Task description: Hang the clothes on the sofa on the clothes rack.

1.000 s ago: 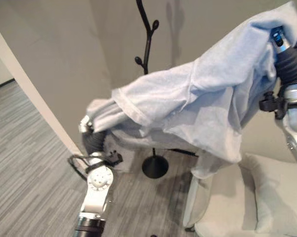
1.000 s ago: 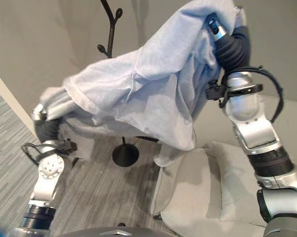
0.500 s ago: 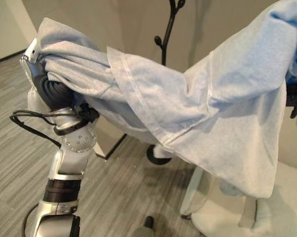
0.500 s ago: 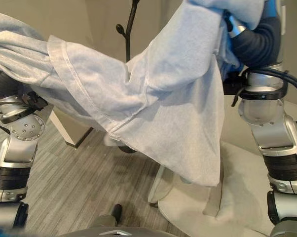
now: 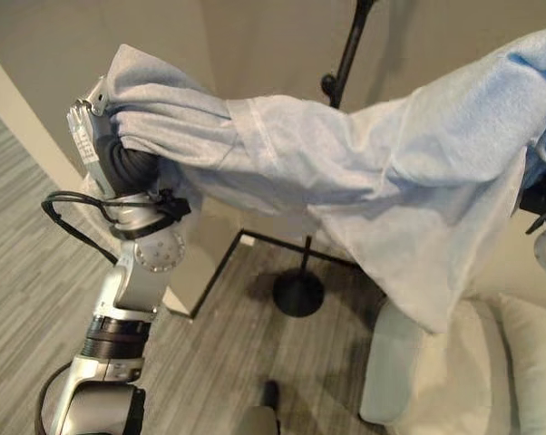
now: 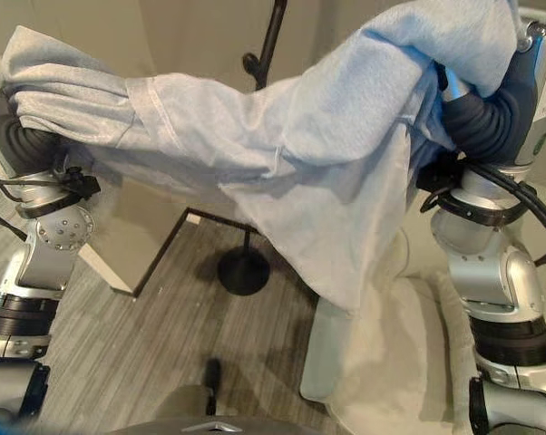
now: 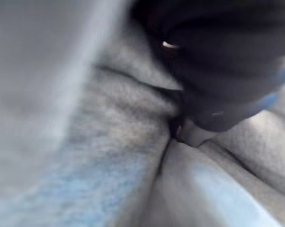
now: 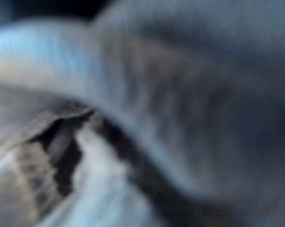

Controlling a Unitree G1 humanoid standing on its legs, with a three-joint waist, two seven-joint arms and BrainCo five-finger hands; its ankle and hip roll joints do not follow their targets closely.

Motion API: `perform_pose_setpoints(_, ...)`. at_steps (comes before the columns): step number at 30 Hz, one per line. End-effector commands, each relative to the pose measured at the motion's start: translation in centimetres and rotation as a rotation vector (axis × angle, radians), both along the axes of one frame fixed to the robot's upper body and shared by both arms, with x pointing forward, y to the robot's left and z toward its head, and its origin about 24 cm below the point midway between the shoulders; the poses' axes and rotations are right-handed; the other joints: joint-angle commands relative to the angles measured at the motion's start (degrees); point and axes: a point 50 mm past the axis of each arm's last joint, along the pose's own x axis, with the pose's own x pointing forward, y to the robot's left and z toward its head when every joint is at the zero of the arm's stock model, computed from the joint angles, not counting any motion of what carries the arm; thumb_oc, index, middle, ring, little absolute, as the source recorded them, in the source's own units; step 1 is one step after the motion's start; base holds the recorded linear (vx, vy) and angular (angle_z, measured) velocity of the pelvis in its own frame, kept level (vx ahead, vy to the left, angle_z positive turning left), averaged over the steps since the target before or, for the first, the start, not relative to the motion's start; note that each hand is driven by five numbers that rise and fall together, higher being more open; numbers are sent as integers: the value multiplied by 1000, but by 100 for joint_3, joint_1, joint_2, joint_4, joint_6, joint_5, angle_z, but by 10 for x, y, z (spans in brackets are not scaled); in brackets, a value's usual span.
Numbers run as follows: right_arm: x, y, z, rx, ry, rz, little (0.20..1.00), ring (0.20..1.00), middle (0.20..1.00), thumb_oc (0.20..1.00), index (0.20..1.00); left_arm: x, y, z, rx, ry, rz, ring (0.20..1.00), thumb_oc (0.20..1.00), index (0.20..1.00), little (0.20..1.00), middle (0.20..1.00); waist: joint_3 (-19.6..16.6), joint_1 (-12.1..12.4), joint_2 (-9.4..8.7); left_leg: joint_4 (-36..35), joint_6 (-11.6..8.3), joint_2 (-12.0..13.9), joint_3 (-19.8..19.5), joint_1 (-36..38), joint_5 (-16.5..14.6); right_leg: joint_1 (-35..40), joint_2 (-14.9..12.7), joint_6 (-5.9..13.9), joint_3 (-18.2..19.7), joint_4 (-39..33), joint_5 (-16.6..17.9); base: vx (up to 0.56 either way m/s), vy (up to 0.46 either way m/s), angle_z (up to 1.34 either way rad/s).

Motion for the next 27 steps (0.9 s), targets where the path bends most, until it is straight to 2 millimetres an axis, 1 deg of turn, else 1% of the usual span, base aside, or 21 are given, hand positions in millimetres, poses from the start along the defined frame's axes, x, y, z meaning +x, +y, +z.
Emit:
perform_pose_setpoints(1,11,-4,13,2,-74,-104,200,200,200,200,200,-8,-1,15,113,-93,26,200,200,200,200,200,-729,88,169,21,-509,453,4,139,-479,-474,-270,48,-348,146,668,31,188,-60)
perform_pose_setpoints(2,11,-5,14,2,-76,-114,200,200,200,200,200,-9,0,17,123,-98,37,200,200,200,200,200,-729,96,202,26,-481,460,65,198,-538,-506,-284,-12,-535,220,657,39,178,-64)
perform_pose_setpoints(3,11,-4,14,1,-76,-113,200,200,200,200,200,-10,1,17,122,-98,39,200,200,200,200,200,-717,77,210,33,-482,463,55,207,-553,-495,-281,-21,-552,240,636,193,259,-38)
perform_pose_setpoints(4,5,-12,13,5,-87,-152,200,200,200,200,200,-14,4,13,139,-80,56,200,200,200,200,200,-783,3,199,-36,-387,297,70,405,-717,-436,288,-117,-631,24,81,149,172,-25)
perform_pose_setpoints(5,4,-12,13,5,-87,-152,200,200,200,200,200,-15,4,13,139,-80,55,200,200,200,200,200,-784,5,202,-41,-386,303,71,394,-686,-446,295,-127,-635,21,98,203,226,-11)
perform_pose_setpoints(6,2,-16,12,9,-90,-164,200,200,200,200,200,-15,5,11,143,-73,57,200,200,200,200,200,-819,-27,208,-110,-363,256,83,479,-701,-505,547,-159,-593,-62,-94,118,95,-4)
perform_pose_setpoints(7,1,-20,12,12,-93,-172,200,200,200,200,200,-14,5,10,143,-67,61,200,200,200,200,200,-829,-82,225,-228,-336,201,65,625,-711,-715,850,-188,-527,-144,-185,164,125,-1)
perform_pose_setpoints(9,1,-24,12,24,-95,-178,200,200,200,200,200,-11,5,9,128,-57,58,200,200,200,200,200,-763,-178,254,-348,-320,120,-8,819,-710,-1036,1245,-211,-344,-283,-162,153,105,-7)
perform_pose_setpoints(10,3,-25,12,10,-83,-183,200,200,200,200,200,-6,5,9,98,-53,55,200,200,200,200,200,-630,-306,254,-428,-307,19,-108,1017,-740,-1306,1575,-218,-91,-465,-35,125,80,3)
perform_pose_setpoints(11,3,-25,13,8,-84,-183,200,200,200,200,200,-5,5,9,96,-55,54,200,200,200,200,200,-616,-302,273,-453,-307,31,-112,1042,-741,-1286,1587,-218,-91,-483,-27,127,60,34)
perform_pose_setpoints(13,3,-25,15,-33,-71,-194,200,200,200,200,200,0,2,10,108,-54,60,200,200,200,200,200,-567,-363,213,-458,-319,-80,-218,1102,-744,-1105,1667,-299,157,-658,30,122,-2,57)
perform_pose_setpoints(14,2,-24,17,-52,-70,-191,200,200,200,200,200,1,1,11,123,-53,61,200,200,200,200,200,-586,-376,201,-490,-326,-86,-239,1156,-760,-1046,1713,-334,220,-669,45,147,-41,41)
perform_pose_setpoints(17,0,-23,16,-98,-53,-190,200,200,200,200,200,1,-1,10,129,-38,51,200,200,200,200,200,-724,-373,212,-591,-396,-16,-296,1347,-777,-890,1736,-351,115,-831,167,186,-75,23)
perform_pose_setpoints(18,0,-23,14,-109,-37,-190,200,200,200,200,200,1,-1,10,131,-35,48,200,200,200,200,200,-771,-387,227,-620,-416,24,-374,1417,-840,-800,1759,-353,74,-916,142,98,-57,22)
perform_pose_setpoints(19,0,-23,14,-110,-37,-190,200,200,200,200,200,1,-1,9,131,-35,48,200,200,200,200,200,-752,-392,219,-608,-420,18,-370,1397,-793,-813,1751,-359,63,-913,186,149,-107,23)
perform_pose_setpoints(21,1,-23,12,-156,-3,-181,200,200,200,200,200,0,1,8,136,-25,57,200,200,200,200,200,-781,-389,181,-474,-530,161,-465,1436,-950,-691,1820,-376,4,-1011,160,154,-148,20)
perform_pose_setpoints(22,1,-22,12,-166,4,-176,200,200,200,200,200,0,0,9,138,-29,51,200,200,200,200,200,-757,-372,152,-368,-564,182,-464,1386,-923,-692,1813,-389,-25,-1013,197,136,-122,22)
perform_pose_setpoints(23,2,-22,12,-170,11,-169,200,200,200,200,200,-1,-1,11,138,-35,44,200,200,200,200,200,-742,-361,144,-149,-601,223,-501,1337,-1049,-624,1840,-396,-42,-1056,158,74,-120,20)
perform_pose_setpoints(24,3,-21,12,-174,17,-160,200,200,200,200,200,-1,-2,12,137,-41,42,200,200,200,200,200,-697,-319,107,68,-647,243,-510,1246,-1059,-579,1838,-420,-57,-1081,155,83,-133,18)
perform_pose_setpoints(25,3,-20,13,-184,16,-146,200,200,200,200,200,-2,-2,15,145,-48,42,200,200,200,200,200,-615,-291,72,528,-701,253,-525,1037,-1150,-505,1834,-451,-77,-1131,168,21,-126,15)
perform_pose_setpoints(27,4,-18,15,-203,16,-142,200,200,200,200,200,-3,-4,16,161,-55,41,200,200,200,200,200,-531,-227,51,1113,-714,294,-583,750,-1071,-395,1836,-514,-97,-1176,152,20,-78,12)
